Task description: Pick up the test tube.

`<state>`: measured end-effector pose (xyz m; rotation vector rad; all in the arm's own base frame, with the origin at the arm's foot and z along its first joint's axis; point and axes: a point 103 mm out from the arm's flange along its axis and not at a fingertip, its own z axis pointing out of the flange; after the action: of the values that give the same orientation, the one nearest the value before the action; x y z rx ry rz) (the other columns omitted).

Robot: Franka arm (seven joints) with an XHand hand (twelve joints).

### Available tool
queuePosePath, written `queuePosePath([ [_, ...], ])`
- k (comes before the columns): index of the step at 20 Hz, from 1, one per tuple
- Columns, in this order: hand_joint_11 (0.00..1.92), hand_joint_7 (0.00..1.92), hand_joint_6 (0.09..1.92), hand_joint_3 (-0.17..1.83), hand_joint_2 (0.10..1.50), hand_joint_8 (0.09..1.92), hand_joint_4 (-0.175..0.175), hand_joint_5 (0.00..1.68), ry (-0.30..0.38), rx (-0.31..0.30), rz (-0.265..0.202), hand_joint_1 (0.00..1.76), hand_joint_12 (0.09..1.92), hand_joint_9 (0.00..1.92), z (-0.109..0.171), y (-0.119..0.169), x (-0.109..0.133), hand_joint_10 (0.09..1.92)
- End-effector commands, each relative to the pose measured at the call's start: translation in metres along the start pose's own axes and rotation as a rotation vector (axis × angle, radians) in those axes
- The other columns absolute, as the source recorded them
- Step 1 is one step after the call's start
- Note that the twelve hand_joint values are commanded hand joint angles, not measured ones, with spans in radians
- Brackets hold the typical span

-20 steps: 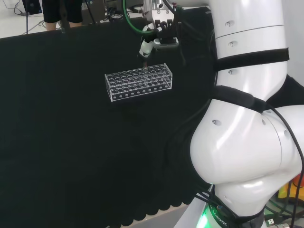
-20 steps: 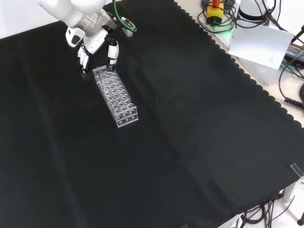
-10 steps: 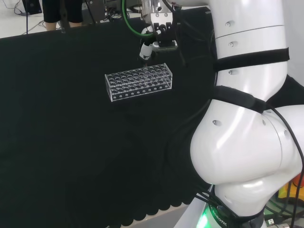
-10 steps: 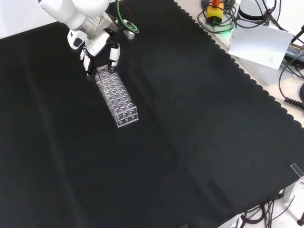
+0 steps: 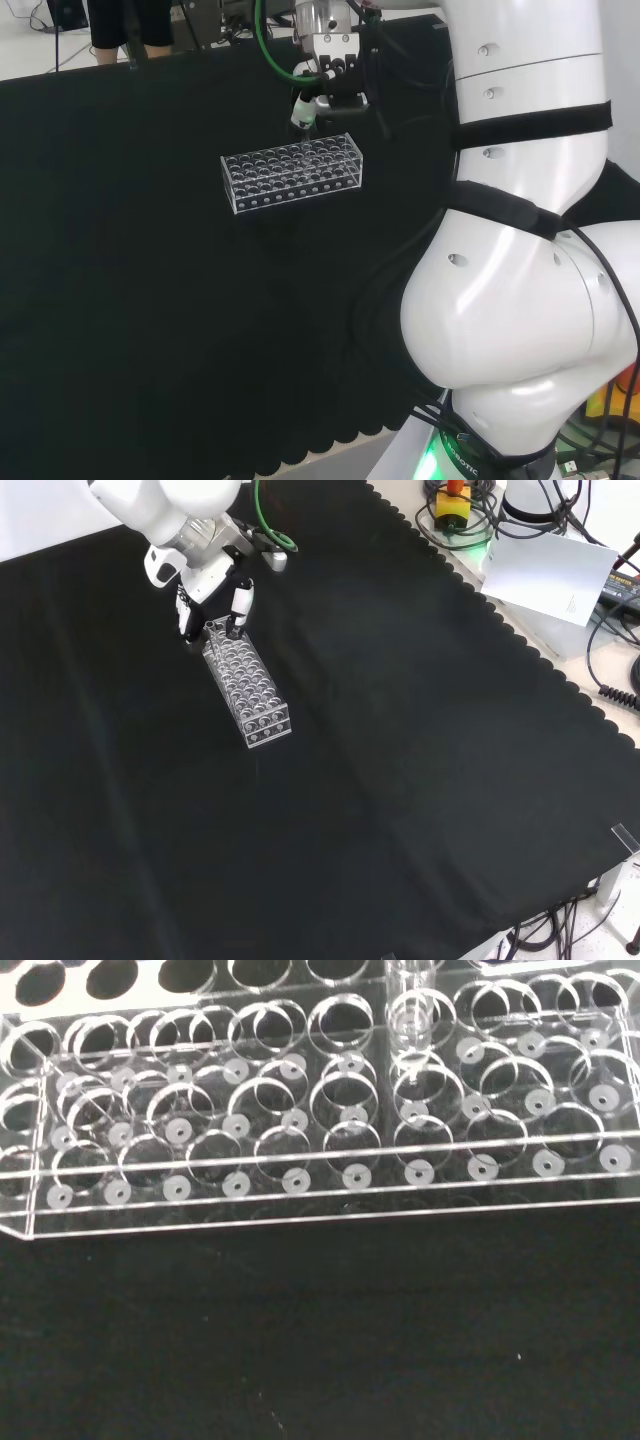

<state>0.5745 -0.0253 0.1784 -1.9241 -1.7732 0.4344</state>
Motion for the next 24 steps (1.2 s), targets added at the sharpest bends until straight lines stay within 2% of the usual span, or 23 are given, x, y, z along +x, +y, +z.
queuePosePath([
  [1,0.75,1.07,0.75,-0.17,1.07,0.80,-0.175,0.66,-0.026,-0.048,-0.003,1.11,1.28,1.08,-0.002,0.004,0.008,0.63],
  [3,0.89,1.20,0.72,-0.17,1.07,0.69,-0.175,0.82,-0.046,-0.074,-0.003,1.24,1.22,1.22,-0.004,0.005,0.011,0.58],
  [4,0.95,1.19,0.75,-0.13,1.07,0.72,-0.175,0.92,-0.056,-0.086,-0.003,1.27,1.20,1.27,-0.005,0.006,0.012,0.56],
  [6,1.10,1.18,0.74,-0.07,1.05,0.82,-0.175,1.07,-0.063,-0.112,-0.003,1.36,1.07,1.23,-0.006,0.008,0.014,0.58],
  [9,1.20,1.19,0.62,-0.05,1.04,0.92,-0.175,1.08,-0.052,-0.143,-0.002,1.41,0.93,1.19,-0.008,0.008,0.015,0.69],
  [12,1.25,1.19,0.55,-0.04,1.04,0.94,-0.175,1.10,-0.044,-0.170,-0.014,1.41,0.88,1.19,-0.010,0.008,0.015,0.71],
  [16,1.28,1.08,0.65,0.00,1.07,1.10,-0.175,0.99,-0.014,-0.186,-0.033,1.40,0.88,1.07,-0.013,0.005,0.015,0.93],
  [24,1.31,1.09,0.63,0.00,1.07,1.08,-0.175,0.99,0.009,-0.176,-0.033,1.40,0.90,1.07,-0.016,-0.002,0.010,0.95],
])
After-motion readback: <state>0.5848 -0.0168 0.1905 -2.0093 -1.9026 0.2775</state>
